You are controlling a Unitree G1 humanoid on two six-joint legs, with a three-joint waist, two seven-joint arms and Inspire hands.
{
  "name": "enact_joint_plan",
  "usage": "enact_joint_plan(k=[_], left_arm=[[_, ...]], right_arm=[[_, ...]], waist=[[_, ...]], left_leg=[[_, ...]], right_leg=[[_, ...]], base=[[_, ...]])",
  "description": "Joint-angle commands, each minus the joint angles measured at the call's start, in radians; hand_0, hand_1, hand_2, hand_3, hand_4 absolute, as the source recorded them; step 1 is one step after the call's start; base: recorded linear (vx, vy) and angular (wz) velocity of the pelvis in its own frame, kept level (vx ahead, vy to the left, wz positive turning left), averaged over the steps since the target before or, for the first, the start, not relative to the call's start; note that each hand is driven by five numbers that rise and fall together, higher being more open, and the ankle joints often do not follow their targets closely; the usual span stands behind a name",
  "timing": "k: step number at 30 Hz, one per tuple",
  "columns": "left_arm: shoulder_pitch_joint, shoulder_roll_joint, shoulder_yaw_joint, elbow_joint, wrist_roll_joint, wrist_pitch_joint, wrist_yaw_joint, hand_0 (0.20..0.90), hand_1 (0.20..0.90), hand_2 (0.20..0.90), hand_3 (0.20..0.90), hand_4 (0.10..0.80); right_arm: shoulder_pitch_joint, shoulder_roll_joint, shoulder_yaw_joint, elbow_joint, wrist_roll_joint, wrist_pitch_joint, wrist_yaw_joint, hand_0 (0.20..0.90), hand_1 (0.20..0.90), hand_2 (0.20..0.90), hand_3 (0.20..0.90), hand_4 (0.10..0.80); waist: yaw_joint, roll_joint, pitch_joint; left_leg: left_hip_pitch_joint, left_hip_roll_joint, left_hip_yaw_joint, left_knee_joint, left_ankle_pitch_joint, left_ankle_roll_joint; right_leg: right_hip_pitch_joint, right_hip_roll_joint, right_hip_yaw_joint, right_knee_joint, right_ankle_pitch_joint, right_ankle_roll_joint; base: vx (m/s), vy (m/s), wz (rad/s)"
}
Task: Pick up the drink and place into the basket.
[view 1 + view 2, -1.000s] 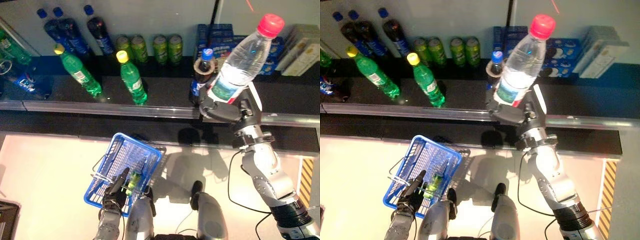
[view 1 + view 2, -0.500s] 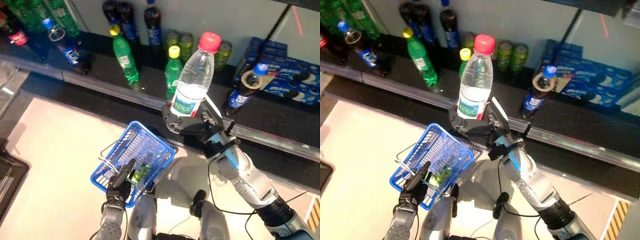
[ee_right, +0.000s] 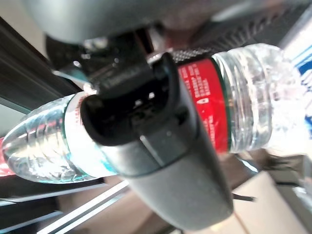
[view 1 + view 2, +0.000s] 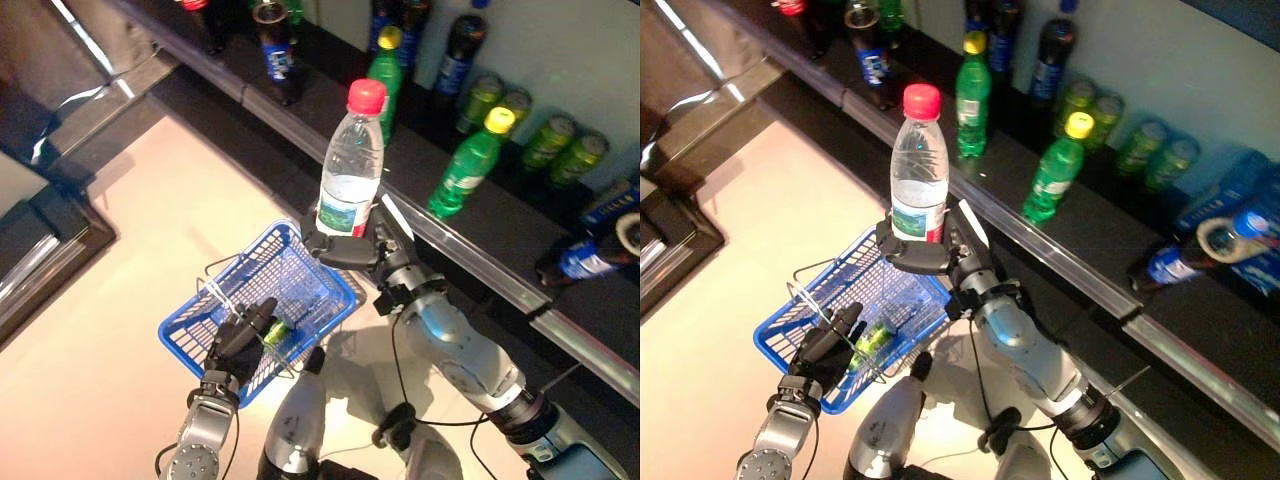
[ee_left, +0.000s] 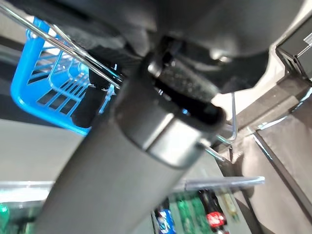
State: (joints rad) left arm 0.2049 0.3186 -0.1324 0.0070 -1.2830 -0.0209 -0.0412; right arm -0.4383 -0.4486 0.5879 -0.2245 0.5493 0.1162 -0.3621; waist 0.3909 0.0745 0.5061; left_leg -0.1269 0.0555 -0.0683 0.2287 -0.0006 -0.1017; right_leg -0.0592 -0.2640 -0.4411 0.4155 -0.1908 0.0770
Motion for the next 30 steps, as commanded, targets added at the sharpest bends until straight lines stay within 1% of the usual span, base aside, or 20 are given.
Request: enact_joint_plan(k=[1, 3, 4, 7, 13, 17, 18, 19, 20, 21, 22, 25, 30], left_arm=[[-0.067, 0.059, -0.005, -0.392, -0.025, -0.048, -0.279, 0.3, 0.3, 0.3, 0.2, 0.1], [-0.091, 0.075, -0.015, -0.444, -0.035, -0.009, -0.329, 0.3, 0.3, 0.3, 0.2, 0.1], [-0.091, 0.075, -0.015, -0.444, -0.035, -0.009, -0.329, 0.3, 0.3, 0.3, 0.2, 0.1], [-0.124, 0.1, -0.022, -0.501, -0.032, 0.018, -0.404, 0.3, 0.3, 0.3, 0.2, 0.1], [-0.153, 0.119, -0.006, -0.545, -0.03, 0.067, -0.486, 0.3, 0.3, 0.3, 0.2, 0.1], [-0.169, 0.13, 0.004, -0.55, -0.033, 0.103, -0.526, 0.3, 0.3, 0.3, 0.2, 0.1], [-0.171, 0.134, 0.009, -0.548, -0.033, 0.107, -0.541, 0.3, 0.3, 0.3, 0.2, 0.1], [-0.173, 0.135, 0.007, -0.548, -0.033, 0.107, -0.544, 0.3, 0.3, 0.3, 0.2, 0.1], [-0.175, 0.136, 0.015, -0.549, -0.037, 0.114, -0.556, 0.3, 0.3, 0.3, 0.2, 0.1], [-0.174, 0.138, 0.021, -0.548, -0.041, 0.116, -0.564, 0.3, 0.3, 0.3, 0.2, 0.1], [-0.171, 0.14, 0.03, -0.55, -0.049, 0.121, -0.582, 0.3, 0.3, 0.3, 0.2, 0.1], [-0.169, 0.155, 0.052, -0.546, -0.075, 0.132, -0.628, 0.3, 0.3, 0.3, 0.2, 0.1], [-0.179, 0.157, 0.057, -0.543, -0.081, 0.153, -0.666, 0.3, 0.3, 0.3, 0.2, 0.1]], right_arm=[[-0.208, 0.109, 0.018, -0.086, -0.058, -0.111, -0.045, 0.3, 0.3, 0.3, 0.2, 0.1], [-0.23, 0.131, 0.032, -0.042, -0.078, -0.097, -0.071, 0.3, 0.3, 0.3, 0.2, 0.1], [-0.23, 0.131, 0.032, -0.042, -0.078, -0.097, -0.071, 0.3, 0.3, 0.3, 0.2, 0.1], [-0.245, 0.158, 0.054, 0.028, -0.094, -0.092, -0.103, 0.3, 0.3, 0.3, 0.2, 0.1], [-0.239, 0.211, 0.085, 0.158, -0.101, -0.093, -0.123, 0.3, 0.3, 0.3, 0.2, 0.1], [-0.229, 0.259, 0.099, 0.279, -0.121, -0.104, -0.134, 0.3, 0.3, 0.3, 0.2, 0.1], [-0.227, 0.276, 0.103, 0.332, -0.126, -0.116, -0.139, 0.3, 0.3, 0.3, 0.2, 0.1], [-0.227, 0.277, 0.101, 0.34, -0.126, -0.115, -0.142, 0.3, 0.3, 0.3, 0.2, 0.1], [-0.225, 0.286, 0.095, 0.379, -0.127, -0.115, -0.146, 0.3, 0.3, 0.3, 0.2, 0.1], [-0.222, 0.293, 0.096, 0.402, -0.115, -0.116, -0.15, 0.3, 0.3, 0.3, 0.2, 0.1], [-0.208, 0.305, 0.089, 0.453, -0.087, -0.135, -0.141, 0.3, 0.3, 0.3, 0.2, 0.1], [-0.178, 0.318, 0.074, 0.527, -0.074, -0.153, -0.125, 0.3, 0.3, 0.3, 0.2, 0.1], [-0.161, 0.342, 0.063, 0.623, -0.043, -0.154, -0.104, 0.3, 0.3, 0.3, 0.2, 0.1]], waist=[[0.001, -0.015, -0.111], [0.022, -0.021, -0.104], [0.021, -0.021, -0.104], [0.046, -0.028, -0.097], [0.077, -0.039, -0.096], [0.1, -0.048, -0.1], [0.109, -0.052, -0.099], [0.109, -0.05, -0.101], [0.114, -0.049, -0.101], [0.119, -0.051, -0.098], [0.125, -0.049, -0.098], [0.132, -0.05, -0.094], [0.136, -0.051, -0.088]], left_leg=[[-0.101, -0.058, -0.019, 0.147, 0.054, 0.024], [-0.111, -0.069, -0.033, 0.154, 0.049, 0.027], [-0.111, -0.069, -0.033, 0.154, 0.049, 0.028], [-0.121, -0.079, -0.045, 0.163, 0.043, 0.03], [-0.125, -0.091, -0.06, 0.163, 0.03, 0.031], [-0.126, -0.1, -0.071, 0.155, 0.021, 0.031], [-0.119, -0.099, -0.075, 0.163, -0.01, 0.025], [-0.128, -0.103, -0.073, 0.154, 0.016, 0.032], [-0.13, -0.106, -0.075, 0.152, 0.013, 0.033], [-0.121, -0.103, -0.077, 0.161, -0.016, 0.026], [-0.121, -0.105, -0.078, 0.156, -0.019, 0.027], [-0.127, -0.108, -0.079, 0.148, -0.023, 0.026], [-0.13, -0.113, -0.082, 0.135, -0.029, 0.027]], right_leg=[[0.128, 0.058, -0.039, -0.165, 0.092, -0.038], [0.13, 0.055, -0.058, -0.158, 0.091, -0.039], [0.13, 0.055, -0.058, -0.158, 0.091, -0.039], [0.135, 0.051, -0.082, -0.148, 0.09, -0.04], [0.146, 0.044, -0.108, -0.143, 0.089, -0.038], [0.156, 0.04, -0.124, -0.146, 0.089, -0.034], [0.165, 0.043, -0.114, -0.139, 0.068, -0.026], [0.16, 0.04, -0.129, -0.148, 0.088, -0.033], [0.16, 0.038, -0.134, -0.147, 0.088, -0.033], [0.167, 0.041, -0.121, -0.139, 0.066, -0.025], [0.169, 0.04, -0.127, -0.141, 0.067, -0.024], [0.165, 0.037, -0.141, -0.139, 0.068, -0.021], [0.156, 0.036, -0.144, -0.137, 0.067, -0.019]], base=[[0.033, -0.039, 0.31], [0.054, -0.05, 0.38], [0.059, -0.039, 0.23], [0.071, -0.034, 0.16], [0.082, -0.026, 0.19], [0.099, -0.047, 0.1], [0.069, -0.03, 0.06], [0.061, -0.022, 0.16], [0.04, -0.011, 0.24], [0.111, -0.05, 0.26], [0.096, -0.047, 0.23], [0.02, -0.009, 0.06], [0.014, -0.016, 0.03]])
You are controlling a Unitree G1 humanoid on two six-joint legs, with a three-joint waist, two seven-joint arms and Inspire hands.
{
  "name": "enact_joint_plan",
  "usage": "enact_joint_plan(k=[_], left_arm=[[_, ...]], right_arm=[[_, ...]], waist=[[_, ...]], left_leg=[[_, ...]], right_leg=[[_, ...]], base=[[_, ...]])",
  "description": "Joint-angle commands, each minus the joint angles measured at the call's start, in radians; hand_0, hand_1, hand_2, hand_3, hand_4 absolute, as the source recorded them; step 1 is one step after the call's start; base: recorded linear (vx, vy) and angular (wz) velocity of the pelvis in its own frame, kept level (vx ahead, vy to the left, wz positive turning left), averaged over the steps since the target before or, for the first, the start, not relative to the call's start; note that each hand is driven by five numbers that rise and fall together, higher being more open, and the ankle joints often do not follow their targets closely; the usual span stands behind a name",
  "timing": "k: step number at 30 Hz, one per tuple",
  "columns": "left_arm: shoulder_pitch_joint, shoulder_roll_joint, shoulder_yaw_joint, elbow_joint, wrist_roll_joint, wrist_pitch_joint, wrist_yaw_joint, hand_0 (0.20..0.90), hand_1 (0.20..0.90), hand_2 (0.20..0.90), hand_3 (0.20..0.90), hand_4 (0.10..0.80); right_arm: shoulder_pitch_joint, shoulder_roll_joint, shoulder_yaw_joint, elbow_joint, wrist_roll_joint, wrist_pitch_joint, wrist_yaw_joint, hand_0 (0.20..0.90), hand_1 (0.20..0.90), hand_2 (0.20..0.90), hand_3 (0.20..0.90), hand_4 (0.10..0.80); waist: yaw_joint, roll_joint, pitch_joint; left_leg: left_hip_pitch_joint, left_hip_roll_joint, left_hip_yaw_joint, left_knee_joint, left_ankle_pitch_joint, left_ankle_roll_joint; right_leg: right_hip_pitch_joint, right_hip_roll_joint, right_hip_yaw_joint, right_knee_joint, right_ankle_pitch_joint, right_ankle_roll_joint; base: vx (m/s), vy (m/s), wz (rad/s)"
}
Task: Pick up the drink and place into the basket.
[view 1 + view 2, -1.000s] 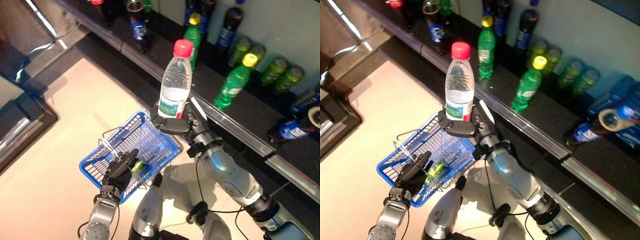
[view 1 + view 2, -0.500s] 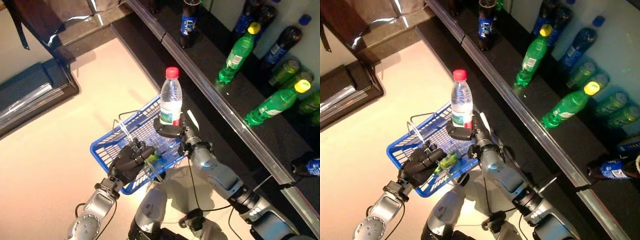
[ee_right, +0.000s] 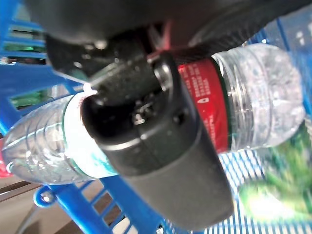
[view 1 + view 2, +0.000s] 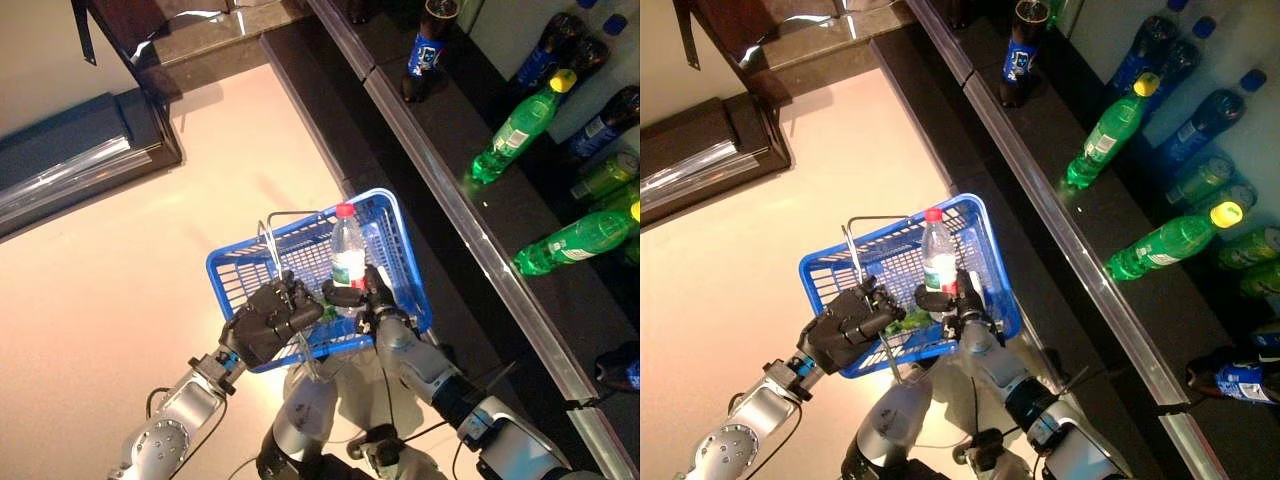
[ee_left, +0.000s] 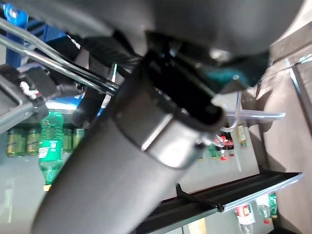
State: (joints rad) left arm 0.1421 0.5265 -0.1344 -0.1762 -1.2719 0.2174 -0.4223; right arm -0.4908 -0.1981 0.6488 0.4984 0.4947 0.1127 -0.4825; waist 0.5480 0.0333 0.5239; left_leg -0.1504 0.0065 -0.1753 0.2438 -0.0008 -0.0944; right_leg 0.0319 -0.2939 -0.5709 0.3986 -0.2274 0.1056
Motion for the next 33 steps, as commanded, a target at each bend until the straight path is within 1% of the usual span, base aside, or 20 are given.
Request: enact_joint_plan(k=[1, 6, 9, 11, 12, 16, 18, 20, 24, 26, 31, 32, 33], left_arm=[[-0.12, -0.052, 0.058, -0.356, -0.092, -0.081, -0.303, 0.3, 0.3, 0.3, 0.2, 0.1], [-0.137, -0.053, 0.049, -0.353, -0.1, -0.081, -0.325, 0.3, 0.3, 0.3, 0.2, 0.1], [-0.147, -0.047, 0.034, -0.358, -0.097, -0.085, -0.34, 0.3, 0.3, 0.3, 0.2, 0.1], [-0.155, -0.044, 0.027, -0.356, -0.073, -0.098, -0.327, 0.3, 0.3, 0.3, 0.2, 0.1], [-0.156, -0.043, 0.027, -0.356, -0.073, -0.098, -0.327, 0.3, 0.3, 0.3, 0.2, 0.1], [-0.17, -0.04, 0.025, -0.349, -0.08, -0.088, -0.317, 0.3, 0.3, 0.3, 0.2, 0.1], [-0.17, -0.038, 0.031, -0.352, -0.089, -0.08, -0.314, 0.3, 0.3, 0.3, 0.2, 0.1], [-0.175, -0.037, 0.033, -0.357, -0.089, -0.075, -0.313, 0.3, 0.3, 0.3, 0.2, 0.1], [-0.184, -0.031, 0.027, -0.365, -0.086, -0.076, -0.304, 0.3, 0.3, 0.3, 0.2, 0.1], [-0.192, -0.02, 0.033, -0.368, -0.094, -0.068, -0.299, 0.3, 0.3, 0.3, 0.2, 0.1], [-0.203, -0.016, 0.036, -0.369, -0.1, -0.059, -0.287, 0.3, 0.3, 0.3, 0.2, 0.1], [-0.206, -0.015, 0.041, -0.362, -0.103, -0.049, -0.286, 0.3, 0.3, 0.3, 0.2, 0.1], [-0.207, -0.015, 0.041, -0.362, -0.103, -0.049, -0.286, 0.3, 0.3, 0.3, 0.2, 0.1]], right_arm=[[-0.102, 0.1, 0.004, -0.058, 0.033, -0.149, 0.031, 0.3, 0.3, 0.3, 0.2, 0.1], [-0.079, 0.127, 0.013, 0.026, 0.168, -0.127, 0.104, 0.3, 0.3, 0.3, 0.2, 0.1], [-0.066, 0.149, 0.011, 0.083, 0.253, -0.146, 0.168, 0.3, 0.3, 0.3, 0.2, 0.1], [-0.071, 0.163, -0.004, 0.12, 0.339, -0.153, 0.213, 0.3, 0.3, 0.3, 0.2, 0.1], [-0.072, 0.164, -0.005, 0.123, 0.338, -0.154, 0.217, 0.3, 0.3, 0.3, 0.2, 0.1], [-0.091, 0.192, -0.044, 0.201, 0.547, -0.122, 0.311, 0.3, 0.3, 0.3, 0.2, 0.1], [-0.096, 0.203, -0.075, 0.244, 0.609, -0.098, 0.353, 0.3, 0.3, 0.3, 0.2, 0.1], [-0.107, 0.208, -0.08, 0.267, 0.621, -0.067, 0.386, 0.3, 0.3, 0.3, 0.2, 0.1], [-0.117, 0.214, -0.079, 0.27, 0.667, -0.049, 0.387, 0.3, 0.3, 0.3, 0.2, 0.1], [-0.144, 0.217, -0.11, 0.304, 0.751, -0.016, 0.406, 0.3, 0.3, 0.3, 0.2, 0.1], [-0.188, 0.209, -0.163, 0.352, 0.821, 0.013, 0.389, 0.3, 0.3, 0.3, 0.2, 0.1], [-0.202, 0.204, -0.183, 0.373, 0.834, 0.022, 0.389, 0.392, 0.392, 0.392, 0.307, 0.207], [-0.203, 0.205, -0.184, 0.374, 0.834, 0.022, 0.39, 0.436, 0.436, 0.436, 0.359, 0.259]], waist=[[-0.02, -0.01, -0.102], [-0.022, -0.004, -0.091], [-0.021, -0.001, -0.081], [-0.019, 0.002, -0.076], [-0.019, 0.002, -0.076], [-0.011, 0.005, -0.066], [-0.006, 0.007, -0.064], [0.0, 0.006, -0.061], [0.003, 0.004, -0.056], [0.007, 0.002, -0.054], [0.013, -0.002, -0.054], [0.016, -0.005, -0.056], [0.016, -0.005, -0.055]], left_leg=[[-0.109, -0.066, 0.025, 0.115, -0.029, 0.019], [-0.114, -0.066, 0.025, 0.099, -0.023, 0.019], [-0.121, -0.067, 0.025, 0.093, -0.02, 0.019], [-0.122, -0.068, 0.023, 0.088, -0.016, 0.019], [-0.122, -0.068, 0.023, 0.087, -0.016, 0.019], [-0.125, -0.073, 0.017, 0.078, -0.012, 0.024], [-0.125, -0.075, 0.015, 0.072, -0.009, 0.027], [-0.129, -0.076, 0.013, 0.067, -0.007, 0.029], [-0.133, -0.079, 0.009, 0.058, -0.002, 0.033], [-0.134, -0.08, 0.007, 0.055, -0.001, 0.036], [-0.133, -0.081, 0.004, 0.047, 0.0, 0.041], [-0.131, -0.08, 0.003, 0.045, -0.001, 0.042], [-0.131, -0.08, 0.003, 0.045, -0.001, 0.042]], right_leg=[[0.061, 0.067, -0.015, -0.122, 0.105, -0.047], [0.044, 0.067, -0.011, -0.126, 0.109, -0.043], [0.035, 0.066, -0.013, -0.129, 0.112, -0.041], [0.03, 0.065, -0.015, -0.13, 0.115, -0.039], [0.03, 0.065, -0.015, -0.129, 0.115, -0.039], [0.018, 0.061, -0.021, -0.122, 0.117, -0.036], [0.019, 0.059, -0.027, -0.122, 0.118, -0.035], [0.013, 0.057, -0.034, -0.121, 0.121, -0.031], [0.004, 0.055, -0.036, -0.119, 0.126, -0.027], [0.0, 0.054, -0.041, -0.113, 0.129, -0.025], [-0.007, 0.052, -0.047, -0.107, 0.132, -0.02], [-0.009, 0.05, -0.05, -0.102, 0.132, -0.018], [-0.009, 0.05, -0.05, -0.102, 0.132, -0.018]], base=[[0.0, 0.0, 0.0], [-0.007, 0.0, 0.01], [-0.011, 0.0, 0.01], [0.0, 0.0, 0.0], [0.0, 0.0, 0.0], [0.007, -0.002, 0.03], [0.02, 0.006, 0.08], [0.021, 0.001, 0.04], [0.015, -0.011, 0.09], [0.035, -0.017, 0.02], [0.015, 0.002, 0.01], [0.044, 0.005, 0.04], [0.054, 0.002, 0.04]])
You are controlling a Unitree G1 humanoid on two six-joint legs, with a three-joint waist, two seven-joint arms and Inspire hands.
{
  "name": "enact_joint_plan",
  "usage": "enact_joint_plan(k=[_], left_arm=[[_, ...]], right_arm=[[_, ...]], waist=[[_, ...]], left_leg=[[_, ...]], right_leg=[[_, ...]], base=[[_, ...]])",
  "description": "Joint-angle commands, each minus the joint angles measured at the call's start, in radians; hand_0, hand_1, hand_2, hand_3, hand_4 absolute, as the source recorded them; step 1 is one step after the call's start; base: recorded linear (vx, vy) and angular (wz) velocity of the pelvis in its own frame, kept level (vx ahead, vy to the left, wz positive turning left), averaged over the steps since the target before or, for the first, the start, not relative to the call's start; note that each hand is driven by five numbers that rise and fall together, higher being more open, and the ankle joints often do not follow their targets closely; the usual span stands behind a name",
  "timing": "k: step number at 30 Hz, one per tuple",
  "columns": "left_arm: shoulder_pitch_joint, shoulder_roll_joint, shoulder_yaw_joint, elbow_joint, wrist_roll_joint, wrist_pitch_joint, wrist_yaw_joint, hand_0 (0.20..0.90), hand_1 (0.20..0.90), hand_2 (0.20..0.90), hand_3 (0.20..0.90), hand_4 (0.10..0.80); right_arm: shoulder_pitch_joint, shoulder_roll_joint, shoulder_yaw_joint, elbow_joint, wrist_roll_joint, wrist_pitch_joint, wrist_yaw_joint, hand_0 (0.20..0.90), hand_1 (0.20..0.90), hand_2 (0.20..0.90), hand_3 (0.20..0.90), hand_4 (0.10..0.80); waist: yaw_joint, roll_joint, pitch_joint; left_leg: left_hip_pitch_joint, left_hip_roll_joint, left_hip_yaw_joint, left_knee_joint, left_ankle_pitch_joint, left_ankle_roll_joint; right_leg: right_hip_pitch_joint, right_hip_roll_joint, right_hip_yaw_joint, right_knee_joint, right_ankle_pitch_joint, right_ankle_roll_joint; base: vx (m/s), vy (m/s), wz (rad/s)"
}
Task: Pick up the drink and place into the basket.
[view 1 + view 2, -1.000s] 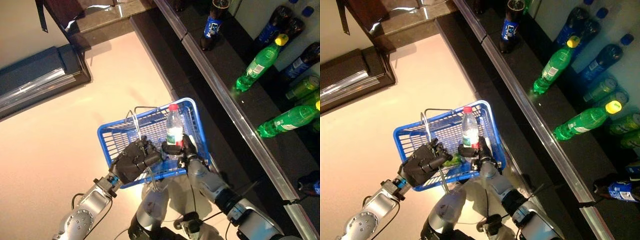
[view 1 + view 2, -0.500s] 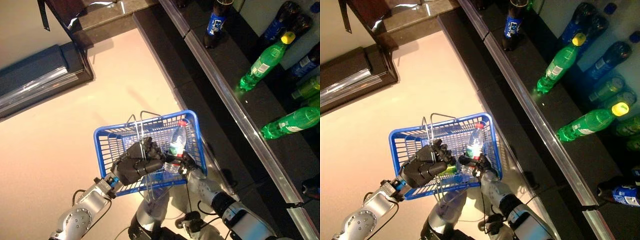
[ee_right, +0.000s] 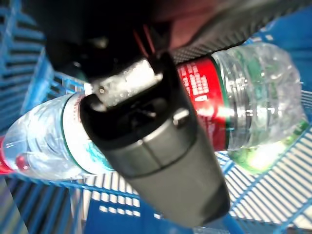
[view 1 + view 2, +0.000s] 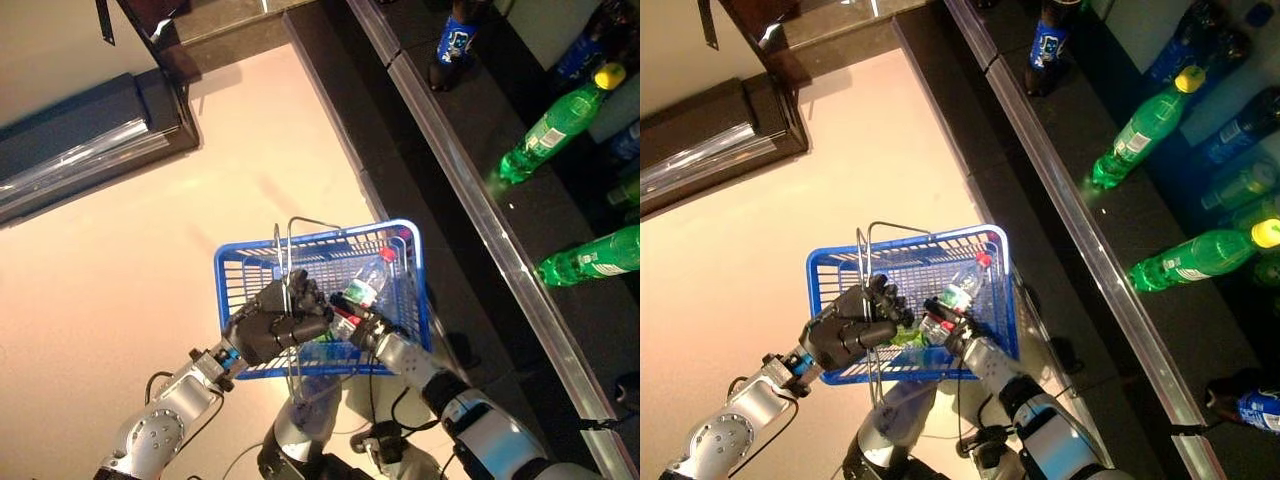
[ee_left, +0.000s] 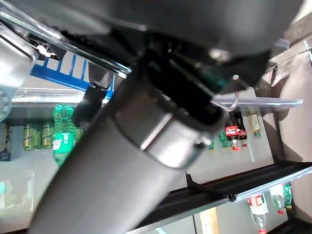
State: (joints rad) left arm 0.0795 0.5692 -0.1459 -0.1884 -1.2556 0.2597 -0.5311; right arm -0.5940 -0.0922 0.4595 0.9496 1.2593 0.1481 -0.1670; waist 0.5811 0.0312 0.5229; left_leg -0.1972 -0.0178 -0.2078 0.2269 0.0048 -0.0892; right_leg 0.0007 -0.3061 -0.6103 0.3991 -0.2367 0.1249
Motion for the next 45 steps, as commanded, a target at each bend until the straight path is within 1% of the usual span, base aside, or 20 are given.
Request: enact_joint_plan(k=[1, 2, 3, 10, 18, 20, 21, 22, 23, 25, 26, 28, 33, 34, 35, 39, 40, 43, 44, 45], left_arm=[[-0.146, -0.056, 0.056, -0.347, -0.125, -0.083, -0.176, 0.3, 0.3, 0.3, 0.2, 0.1], [-0.151, -0.053, 0.059, -0.34, -0.129, -0.077, -0.177, 0.3, 0.3, 0.3, 0.2, 0.1], [-0.152, -0.051, 0.059, -0.338, -0.131, -0.073, -0.177, 0.3, 0.3, 0.3, 0.2, 0.1], [-0.159, -0.054, 0.066, -0.329, -0.166, -0.05, -0.128, 0.3, 0.3, 0.3, 0.2, 0.1], [-0.153, -0.073, 0.07, -0.312, -0.185, -0.053, -0.087, 0.3, 0.3, 0.3, 0.2, 0.1], [-0.146, -0.071, 0.076, -0.31, -0.178, -0.063, -0.084, 0.3, 0.3, 0.3, 0.2, 0.1], [-0.136, -0.072, 0.087, -0.305, -0.176, -0.067, -0.079, 0.3, 0.3, 0.3, 0.2, 0.1], [-0.134, -0.073, 0.088, -0.305, -0.176, -0.067, -0.078, 0.3, 0.3, 0.3, 0.2, 0.1], [-0.122, -0.077, 0.1, -0.302, -0.168, -0.073, -0.077, 0.3, 0.3, 0.3, 0.2, 0.1], [-0.11, -0.082, 0.108, -0.299, -0.159, -0.08, -0.082, 0.3, 0.3, 0.3, 0.2, 0.1], [-0.093, -0.085, 0.12, -0.301, -0.149, -0.094, -0.087, 0.3, 0.3, 0.3, 0.2, 0.1], [-0.077, -0.09, 0.13, -0.298, -0.139, -0.105, -0.094, 0.3, 0.3, 0.3, 0.2, 0.1], [-0.026, -0.115, 0.155, -0.282, -0.098, -0.142, -0.095, 0.3, 0.3, 0.3, 0.2, 0.1], [-0.008, -0.125, 0.163, -0.267, -0.076, -0.164, -0.097, 0.3, 0.3, 0.3, 0.2, 0.1], [-0.006, -0.127, 0.163, -0.264, -0.072, -0.167, -0.098, 0.3, 0.3, 0.3, 0.2, 0.1], [0.021, -0.14, 0.172, -0.202, -0.024, -0.216, -0.106, 0.3, 0.3, 0.3, 0.2, 0.1], [0.022, -0.14, 0.169, -0.199, -0.016, -0.221, -0.104, 0.3, 0.3, 0.3, 0.2, 0.1], [0.031, -0.148, 0.169, -0.161, 0.057, -0.26, -0.102, 0.3, 0.3, 0.3, 0.2, 0.1], [0.036, -0.15, 0.169, -0.129, 0.116, -0.299, -0.093, 0.3, 0.3, 0.3, 0.2, 0.1], [0.039, -0.151, 0.169, -0.12, 0.128, -0.307, -0.08, 0.3, 0.3, 0.3, 0.2, 0.1]], right_arm=[[-0.112, 0.093, -0.009, -0.06, 0.073, -0.009, 0.073, 0.547, 0.547, 0.547, 0.488, 0.388], [-0.124, 0.087, -0.02, -0.049, 0.073, -0.011, 0.062, 0.601, 0.601, 0.601, 0.551, 0.451], [-0.127, 0.085, -0.024, -0.044, 0.074, -0.012, 0.058, 0.9, 0.9, 0.9, 0.9, 0.8], [-0.144, 0.053, -0.051, -0.009, 0.036, 0.005, 0.043, 0.9, 0.9, 0.9, 0.9, 0.8], [-0.111, 0.009, -0.038, -0.069, -0.05, -0.016, 0.027, 0.9, 0.9, 0.9, 0.9, 0.8], [-0.087, -0.007, -0.022, -0.127, -0.054, -0.043, 0.048, 0.9, 0.9, 0.9, 0.9, 0.8], [-0.053, -0.012, -0.009, -0.209, -0.053, -0.073, 0.038, 0.9, 0.9, 0.9, 0.9, 0.8], [-0.047, -0.013, -0.006, -0.216, -0.053, -0.075, 0.036, 0.9, 0.9, 0.9, 0.9, 0.8], [-0.009, -0.019, 0.009, -0.302, -0.065, -0.102, 0.021, 0.9, 0.9, 0.9, 0.9, 0.8], [0.02, -0.025, 0.016, -0.354, -0.08, -0.119, 0.018, 0.9, 0.9, 0.9, 0.9, 0.8], [0.063, -0.036, 0.014, -0.437, -0.117, -0.135, 0.019, 0.9, 0.9, 0.9, 0.9, 0.8], [0.106, -0.049, 0.011, -0.505, -0.146, -0.141, 0.025, 0.9, 0.9, 0.9, 0.9, 0.8], [0.249, -0.11, 0.003, -0.739, -0.257, -0.149, 0.137, 0.9, 0.9, 0.9, 0.9, 0.8], [0.299, -0.146, 0.013, -0.85, -0.288, -0.153, 0.218, 0.9, 0.9, 0.9, 0.9, 0.8], [0.305, -0.149, 0.014, -0.859, -0.293, -0.154, 0.234, 0.9, 0.9, 0.9, 0.9, 0.8], [0.381, -0.195, 0.023, -1.051, -0.355, -0.195, 0.387, 0.9, 0.9, 0.9, 0.9, 0.8], [0.384, -0.196, 0.019, -1.06, -0.358, -0.202, 0.395, 0.9, 0.9, 0.9, 0.9, 0.8], [0.403, -0.197, -0.007, -1.129, -0.363, -0.21, 0.419, 0.9, 0.9, 0.9, 0.9, 0.8], [0.424, -0.2, -0.025, -1.155, -0.355, -0.216, 0.442, 0.9, 0.9, 0.9, 0.9, 0.8], [0.433, -0.2, -0.033, -1.161, -0.352, -0.219, 0.452, 0.9, 0.9, 0.9, 0.9, 0.8]], waist=[[-0.015, -0.005, -0.055], [-0.013, -0.009, -0.056], [-0.012, -0.011, -0.056], [-0.017, -0.021, -0.054], [-0.035, -0.038, -0.044], [-0.041, -0.045, -0.039], [-0.048, -0.053, -0.034], [-0.049, -0.054, -0.035], [-0.057, -0.063, -0.033], [-0.064, -0.068, -0.033], [-0.075, -0.074, -0.029], [-0.084, -0.079, -0.029], [-0.119, -0.099, -0.03], [-0.133, -0.109, -0.032], [-0.134, -0.109, -0.033], [-0.163, -0.124, -0.049], [-0.164, -0.122, -0.049], [-0.181, -0.128, -0.064], [-0.195, -0.13, -0.077], [-0.2, -0.131, -0.081]], left_leg=[[-0.083, -0.055, 0.034, 0.061, -0.007, 0.038], [-0.082, -0.054, 0.034, 0.057, -0.007, 0.038], [-0.08, -0.053, 0.034, 0.056, -0.007, 0.039], [-0.071, -0.047, 0.04, 0.05, -0.01, 0.046], [-0.067, -0.036, 0.052, 0.044, -0.016, 0.054], [-0.067, -0.032, 0.055, 0.038, -0.014, 0.055], [-0.064, -0.027, 0.058, 0.034, -0.014, 0.056], [-0.064, -0.027, 0.059, 0.034, -0.014, 0.057], [-0.063, -0.022, 0.062, 0.029, -0.015, 0.058], [-0.061, -0.018, 0.066, 0.025, -0.014, 0.059], [-0.06, -0.012, 0.072, 0.023, -0.015, 0.061], [-0.058, -0.008, 0.077, 0.016, -0.014, 0.062], [-0.051, 0.006, 0.093, 0.003, -0.012, 0.064], [-0.046, 0.013, 0.102, -0.003, -0.012, 0.064], [-0.046, 0.013, 0.104, -0.004, -0.013, 0.064], [-0.027, 0.027, 0.123, -0.017, -0.014, 0.061], [-0.037, 0.026, 0.129, -0.019, 0.011, 0.067], [-0.025, 0.032, 0.142, -0.025, 0.009, 0.065], [-0.016, 0.038, 0.154, -0.029, 0.009, 0.063], [-0.011, 0.04, 0.159, -0.033, 0.01, 0.062]], right_leg=[[0.021, 0.061, -0.013, -0.098, 0.142, -0.035], [0.02, 0.061, -0.014, -0.098, 0.143, -0.033], [0.019, 0.06, -0.015, -0.096, 0.144, -0.032], [0.016, 0.058, -0.009, -0.09, 0.148, -0.025], [0.001, 0.053, 0.001, -0.083, 0.156, -0.015], [-0.001, 0.057, 0.005, -0.089, 0.16, -0.013], [-0.006, 0.06, 0.009, -0.089, 0.163, -0.011], [-0.006, 0.059, 0.009, -0.088, 0.163, -0.011], [-0.009, 0.062, 0.014, -0.089, 0.165, -0.009], [-0.012, 0.065, 0.017, -0.091, 0.166, -0.008], [-0.018, 0.068, 0.023, -0.089, 0.168, -0.006], [-0.021, 0.073, 0.029, -0.093, 0.17, -0.006], [-0.032, 0.087, 0.048, -0.102, 0.175, -0.003], [-0.034, 0.093, 0.058, -0.107, 0.176, -0.002], [-0.034, 0.093, 0.059, -0.108, 0.176, -0.002], [-0.028, 0.107, 0.08, -0.127, 0.181, 0.002], [-0.033, 0.105, 0.068, -0.136, 0.201, -0.009], [-0.027, 0.111, 0.082, -0.149, 0.202, -0.008], [-0.024, 0.114, 0.094, -0.159, 0.205, -0.007], [-0.024, 0.116, 0.099, -0.163, 0.207, -0.006]], base=[[0.048, -0.005, 0.09], [0.062, -0.008, 0.12], [0.046, -0.006, 0.11], [0.005, 0.0, 0.01], [0.0, 0.0, 0.0], [0.0, 0.0, 0.0], [0.0, 0.0, 0.0], [-0.023, -0.03, 0.0], [0.0, 0.0, 0.0], [-0.02, -0.012, -0.01], [-0.045, -0.022, -0.04], [-0.055, -0.017, -0.07], [-0.056, -0.028, -0.08], [-0.063, -0.045, -0.12], [-0.06, -0.045, -0.16], [-0.056, -0.026, -0.13], [-0.107, -0.007, -0.23], [-0.054, -0.017, -0.11], [-0.033, -0.005, -0.04], [-0.051, 0.0, -0.09]])
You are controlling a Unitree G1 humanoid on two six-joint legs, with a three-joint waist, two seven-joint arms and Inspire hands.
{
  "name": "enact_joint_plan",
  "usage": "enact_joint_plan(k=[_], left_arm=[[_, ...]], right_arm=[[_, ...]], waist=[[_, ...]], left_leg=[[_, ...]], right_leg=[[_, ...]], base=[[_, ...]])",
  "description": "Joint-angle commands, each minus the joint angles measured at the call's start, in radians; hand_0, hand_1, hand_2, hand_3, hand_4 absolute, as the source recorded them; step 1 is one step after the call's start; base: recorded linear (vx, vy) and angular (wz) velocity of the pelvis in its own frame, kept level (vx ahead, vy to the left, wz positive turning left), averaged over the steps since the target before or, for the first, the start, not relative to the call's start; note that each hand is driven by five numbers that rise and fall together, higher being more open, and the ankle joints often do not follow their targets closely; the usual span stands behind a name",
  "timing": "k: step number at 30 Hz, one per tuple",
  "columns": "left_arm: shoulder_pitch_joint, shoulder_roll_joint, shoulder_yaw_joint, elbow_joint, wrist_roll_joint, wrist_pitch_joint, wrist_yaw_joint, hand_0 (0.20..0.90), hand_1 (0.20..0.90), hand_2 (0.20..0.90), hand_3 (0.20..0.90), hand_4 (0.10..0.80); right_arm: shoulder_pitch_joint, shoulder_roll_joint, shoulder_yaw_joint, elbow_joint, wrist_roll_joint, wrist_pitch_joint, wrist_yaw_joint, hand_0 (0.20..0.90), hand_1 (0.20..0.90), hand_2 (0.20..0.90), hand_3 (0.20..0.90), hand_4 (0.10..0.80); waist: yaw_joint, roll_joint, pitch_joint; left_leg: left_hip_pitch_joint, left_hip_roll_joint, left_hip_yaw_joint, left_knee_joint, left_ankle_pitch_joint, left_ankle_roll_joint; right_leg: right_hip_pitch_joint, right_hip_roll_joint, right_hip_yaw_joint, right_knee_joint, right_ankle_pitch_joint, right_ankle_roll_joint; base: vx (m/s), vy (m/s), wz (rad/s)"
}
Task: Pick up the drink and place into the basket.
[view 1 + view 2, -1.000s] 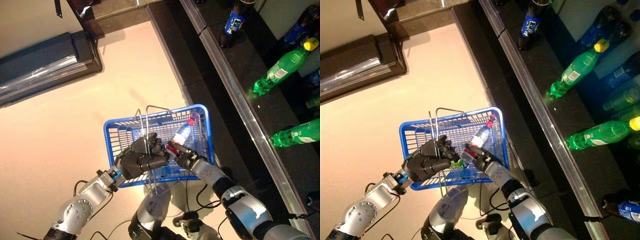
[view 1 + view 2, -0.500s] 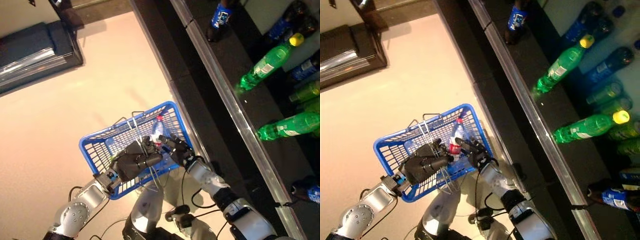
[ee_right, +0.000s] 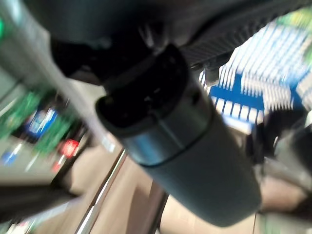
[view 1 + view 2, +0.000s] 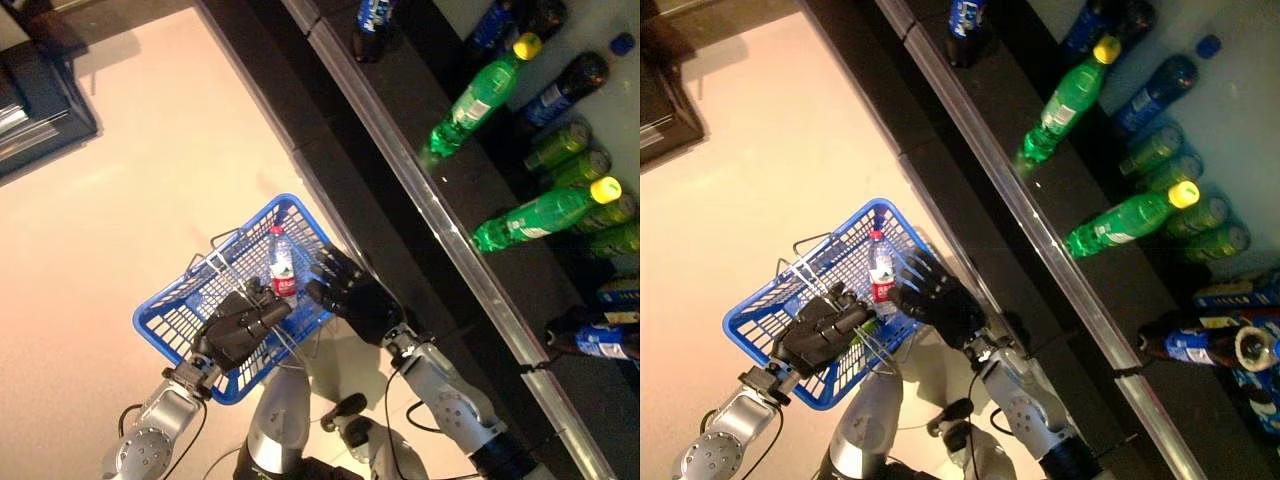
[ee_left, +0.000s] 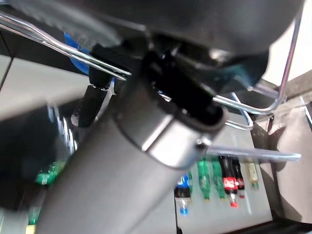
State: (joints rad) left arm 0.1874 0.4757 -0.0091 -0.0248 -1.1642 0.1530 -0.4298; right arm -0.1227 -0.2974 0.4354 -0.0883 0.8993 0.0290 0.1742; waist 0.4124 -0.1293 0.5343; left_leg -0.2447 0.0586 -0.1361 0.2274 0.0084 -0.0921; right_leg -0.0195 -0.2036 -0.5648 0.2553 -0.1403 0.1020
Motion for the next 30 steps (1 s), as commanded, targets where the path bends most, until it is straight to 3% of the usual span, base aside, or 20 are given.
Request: enact_joint_plan(k=[1, 11, 17, 21, 23, 24, 25, 29, 30], left_arm=[[-0.063, -0.058, 0.034, -0.257, 0.046, -0.215, -0.151, 0.3, 0.3, 0.3, 0.2, 0.1], [0.011, -0.142, 0.079, 0.113, 0.045, -0.398, 0.086, 0.3, 0.3, 0.3, 0.2, 0.1], [0.034, -0.221, 0.132, 0.382, -0.016, -0.467, 0.132, 0.3, 0.3, 0.3, 0.2, 0.1], [0.01, -0.247, 0.14, 0.476, -0.013, -0.46, 0.16, 0.3, 0.3, 0.3, 0.2, 0.1], [-0.053, -0.257, 0.117, 0.512, 0.01, -0.435, 0.229, 0.3, 0.3, 0.3, 0.2, 0.1], [-0.061, -0.258, 0.116, 0.516, 0.013, -0.433, 0.234, 0.3, 0.3, 0.3, 0.2, 0.1], [-0.092, -0.262, 0.1, 0.541, 0.016, -0.427, 0.264, 0.3, 0.3, 0.3, 0.2, 0.1], [-0.115, -0.276, 0.089, 0.577, 0.038, -0.423, 0.281, 0.3, 0.3, 0.3, 0.2, 0.1], [-0.115, -0.272, 0.083, 0.577, 0.051, -0.411, 0.276, 0.3, 0.3, 0.3, 0.2, 0.1]], right_arm=[[-0.015, 0.005, -0.025, -0.137, 0.001, -0.1, 0.118, 0.9, 0.9, 0.9, 0.9, 0.8], [0.182, -0.009, -0.143, -0.048, -0.069, -0.126, 0.087, 0.9, 0.9, 0.9, 0.9, 0.8], [0.264, -0.028, -0.173, 0.205, -0.158, -0.118, -0.023, 0.9, 0.9, 0.9, 0.9, 0.8], [0.294, -0.016, -0.194, 0.323, -0.214, -0.108, -0.07, 0.9, 0.9, 0.9, 0.9, 0.8], [0.301, -0.017, -0.209, 0.412, -0.214, -0.091, -0.121, 0.9, 0.9, 0.9, 0.9, 0.8], [0.298, -0.017, -0.211, 0.422, -0.209, -0.093, -0.122, 0.9, 0.9, 0.9, 0.9, 0.8], [0.294, -0.01, -0.223, 0.487, -0.2, -0.086, -0.142, 0.9, 0.9, 0.9, 0.9, 0.8], [0.272, 0.024, -0.256, 0.627, -0.212, -0.038, -0.186, 0.9, 0.9, 0.9, 0.9, 0.8], [0.27, 0.039, -0.274, 0.694, -0.236, -0.041, -0.212, 0.9, 0.9, 0.9, 0.9, 0.8]], waist=[[-0.043, 0.03, -0.103], [-0.16, 0.015, -0.202], [-0.194, 0.048, -0.25], [-0.237, 0.066, -0.265], [-0.287, 0.077, -0.264], [-0.29, 0.078, -0.263], [-0.307, 0.08, -0.263], [-0.307, 0.081, -0.277], [-0.301, 0.08, -0.287]], left_leg=[[0.045, -0.032, 0.096, -0.04, 0.007, 0.063], [0.131, 0.02, 0.186, -0.133, 0.032, 0.03], [0.163, 0.063, 0.194, -0.222, 0.095, -0.011], [0.165, 0.119, 0.367, -0.194, 0.109, -0.036], [0.176, 0.155, 0.52, -0.119, 0.076, -0.05], [0.175, 0.158, 0.527, -0.11, 0.072, -0.049], [0.175, 0.153, 0.555, -0.072, 0.051, -0.038], [0.185, 0.09, 0.533, -0.019, -0.007, 0.009], [0.198, 0.054, 0.532, -0.008, -0.04, 0.039]], right_leg=[[-0.001, 0.015, 0.066, -0.029, 0.113, 0.018], [0.029, 0.044, 0.162, -0.127, 0.132, 0.025], [0.05, 0.069, 0.184, -0.166, 0.124, 0.01], [0.061, 0.042, 0.12, -0.161, 0.123, 0.009], [0.071, -0.001, 0.067, -0.121, 0.1, 0.02], [0.071, -0.005, 0.062, -0.117, 0.098, 0.021], [0.074, -0.034, 0.05, -0.096, 0.097, 0.031], [0.093, -0.102, 0.085, -0.054, 0.13, 0.071], [0.1, -0.141, 0.091, -0.015, 0.163, 0.089]], base=[[-0.045, 0.006, -0.22], [-0.056, 0.002, -0.25], [0.007, 0.065, -0.12], [0.034, 0.187, 0.29], [0.049, 0.281, 0.72], [0.044, 0.334, 0.82], [0.135, 0.348, 0.91], [0.236, 0.388, 0.49], [0.229, 0.317, 0.17]])
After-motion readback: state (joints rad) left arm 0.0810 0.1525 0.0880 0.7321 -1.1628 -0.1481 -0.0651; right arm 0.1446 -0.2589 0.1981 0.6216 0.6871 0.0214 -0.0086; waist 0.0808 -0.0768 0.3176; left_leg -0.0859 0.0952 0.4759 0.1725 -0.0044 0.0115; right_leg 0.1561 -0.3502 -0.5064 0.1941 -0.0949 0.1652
